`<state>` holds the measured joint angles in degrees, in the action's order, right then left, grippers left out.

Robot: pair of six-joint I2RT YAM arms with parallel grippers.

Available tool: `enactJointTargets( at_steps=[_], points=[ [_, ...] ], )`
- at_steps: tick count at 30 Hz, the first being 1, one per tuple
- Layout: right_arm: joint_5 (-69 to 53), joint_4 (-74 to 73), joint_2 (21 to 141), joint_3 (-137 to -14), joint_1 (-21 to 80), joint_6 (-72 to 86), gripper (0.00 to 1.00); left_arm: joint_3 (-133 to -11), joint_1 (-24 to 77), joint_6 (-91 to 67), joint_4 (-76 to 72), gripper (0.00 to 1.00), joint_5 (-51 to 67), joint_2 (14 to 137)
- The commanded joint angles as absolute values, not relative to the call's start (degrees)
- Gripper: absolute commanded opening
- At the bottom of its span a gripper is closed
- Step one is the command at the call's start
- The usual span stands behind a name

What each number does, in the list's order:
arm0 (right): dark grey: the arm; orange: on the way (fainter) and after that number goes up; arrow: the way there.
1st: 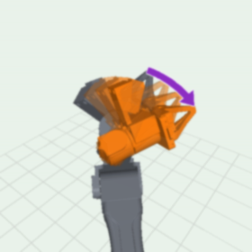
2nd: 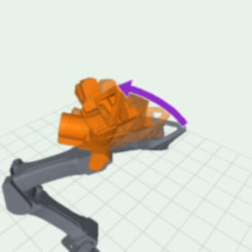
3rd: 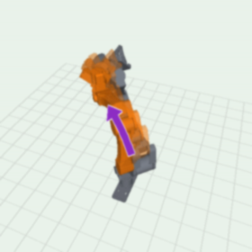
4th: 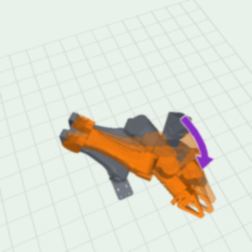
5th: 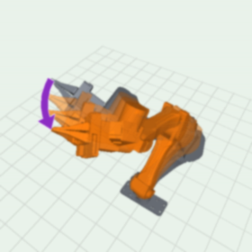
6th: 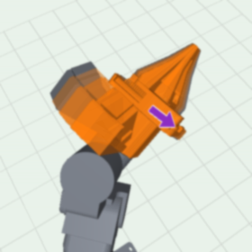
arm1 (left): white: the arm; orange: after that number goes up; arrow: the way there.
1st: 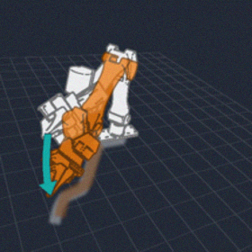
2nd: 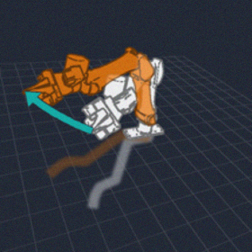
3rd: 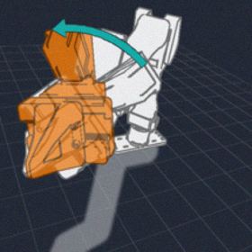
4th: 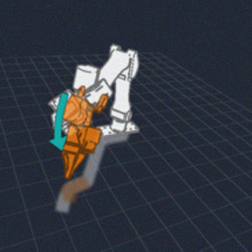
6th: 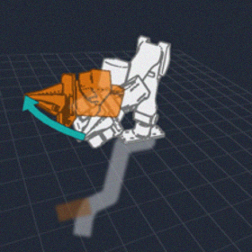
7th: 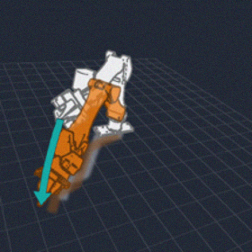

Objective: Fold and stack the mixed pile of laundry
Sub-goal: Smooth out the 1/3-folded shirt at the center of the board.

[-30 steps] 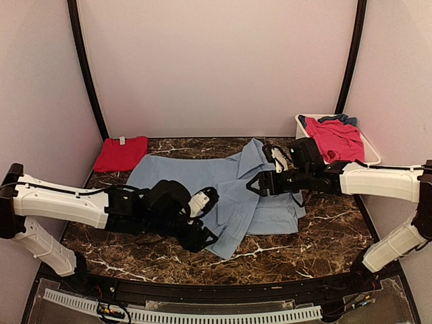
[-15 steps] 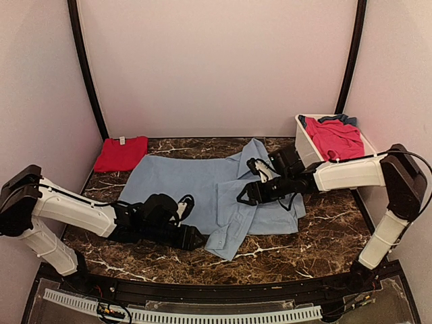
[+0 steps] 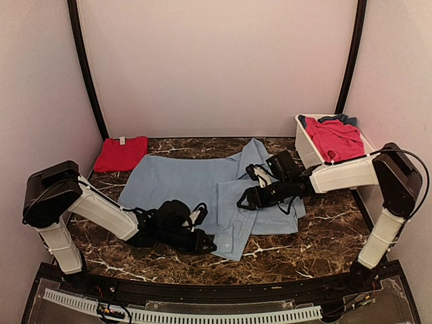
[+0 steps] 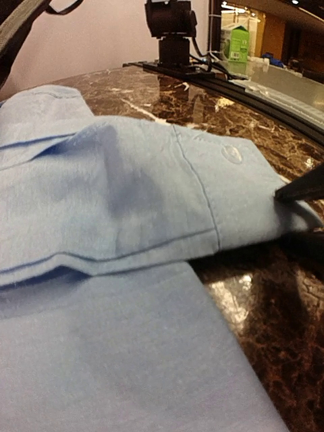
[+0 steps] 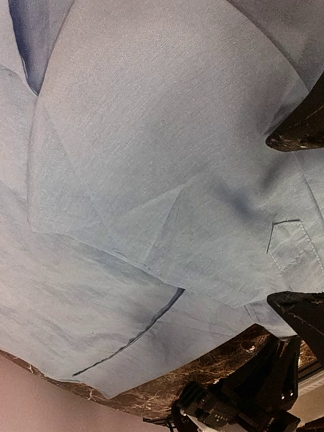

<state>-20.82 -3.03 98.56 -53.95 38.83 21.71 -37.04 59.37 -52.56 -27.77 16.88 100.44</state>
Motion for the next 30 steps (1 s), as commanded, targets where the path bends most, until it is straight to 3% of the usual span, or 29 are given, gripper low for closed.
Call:
enactJointTargets(
  at_steps=[1,6,14,23,30],
  points=[
    [-20.9,-2.8,94.2,-54.0,38.5,21.9,0.68,-38.3,59.0,-52.4,-23.0,0.04,16.4,99.5],
    [-19.2,-5.6,90.6,-55.3,38.5,21.4,0.71,-43.9,58.8,-46.9,-7.9,0.0,11.7,93.7],
    [-16.3,-8.5,85.2,-55.3,37.3,20.5,0.75,-65.3,53.6,-30.0,36.4,0.0,-2.6,92.2],
    [-16.8,-9.3,81.1,-53.0,33.7,19.7,0.76,-73.7,39.8,-16.9,50.5,0.0,-2.0,95.0],
    [-17.3,-9.0,81.3,-51.6,33.0,18.9,0.76,-77.3,35.4,-12.5,58.3,0.0,-6.2,99.6]
  ],
)
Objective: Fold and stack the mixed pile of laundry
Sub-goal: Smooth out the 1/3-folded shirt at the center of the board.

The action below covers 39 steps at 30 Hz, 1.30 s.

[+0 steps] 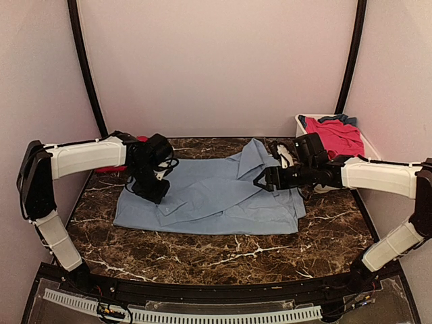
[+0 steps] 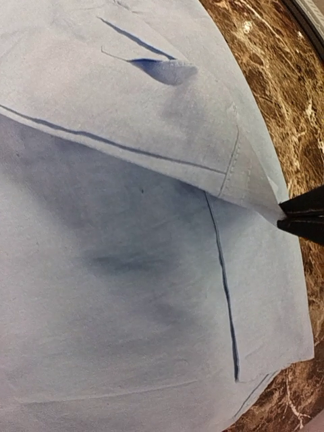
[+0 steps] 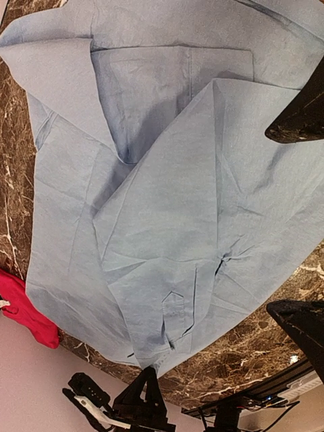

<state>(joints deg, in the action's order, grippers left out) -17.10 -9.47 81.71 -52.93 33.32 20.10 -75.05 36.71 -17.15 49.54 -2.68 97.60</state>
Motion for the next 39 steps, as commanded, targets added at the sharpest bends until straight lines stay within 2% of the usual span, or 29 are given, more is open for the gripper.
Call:
enactJointTargets(
  at_steps=[1,11,16,22,24,25,28,30,34,39],
  points=[
    [-17.2,-9.0,81.4,-51.4,33.0,18.7,0.76,-77.7,34.8,-11.8,58.8,0.0,-6.8,100.5],
    [-17.0,-10.2,81.1,-49.7,33.0,17.4,0.75,-84.9,24.2,-5.8,62.1,0.01,-7.4,104.7],
    [-19.0,-9.5,82.5,-49.6,33.0,17.6,0.74,-90.7,23.1,-4.3,62.3,0.14,-9.8,109.6],
    [-20.4,-8.5,85.0,-49.6,33.0,18.0,0.73,-91.5,21.0,-2.9,61.5,0.09,-11.3,112.4],
    [-20.6,-8.7,85.8,-49.9,33.1,17.8,0.72,-92.2,20.9,-4.7,62.0,0.15,-13.3,112.3],
    [-20.5,-8.8,86.0,-50.0,33.2,17.8,0.71,-92.0,20.9,-5.4,61.7,0.22,-13.6,111.7],
    [-20.6,-8.8,86.5,-50.1,33.3,17.8,0.69,-87.1,20.6,-9.2,58.0,0.41,-8.4,104.1],
    [-19.8,-9.5,87.4,-50.5,33.2,17.2,0.68,-82.1,19.7,-11.9,52.8,0.45,-3.2,98.4],
    [-18.3,-9.9,89.2,-51.1,33.3,16.9,0.68,-71.2,16.2,-17.8,44.5,0.46,7.3,89.6],
    [-17.7,-10.0,91.2,-50.7,33.3,16.8,0.66,-61.3,14.4,-23.6,38.6,0.45,11.1,85.9]
  ],
)
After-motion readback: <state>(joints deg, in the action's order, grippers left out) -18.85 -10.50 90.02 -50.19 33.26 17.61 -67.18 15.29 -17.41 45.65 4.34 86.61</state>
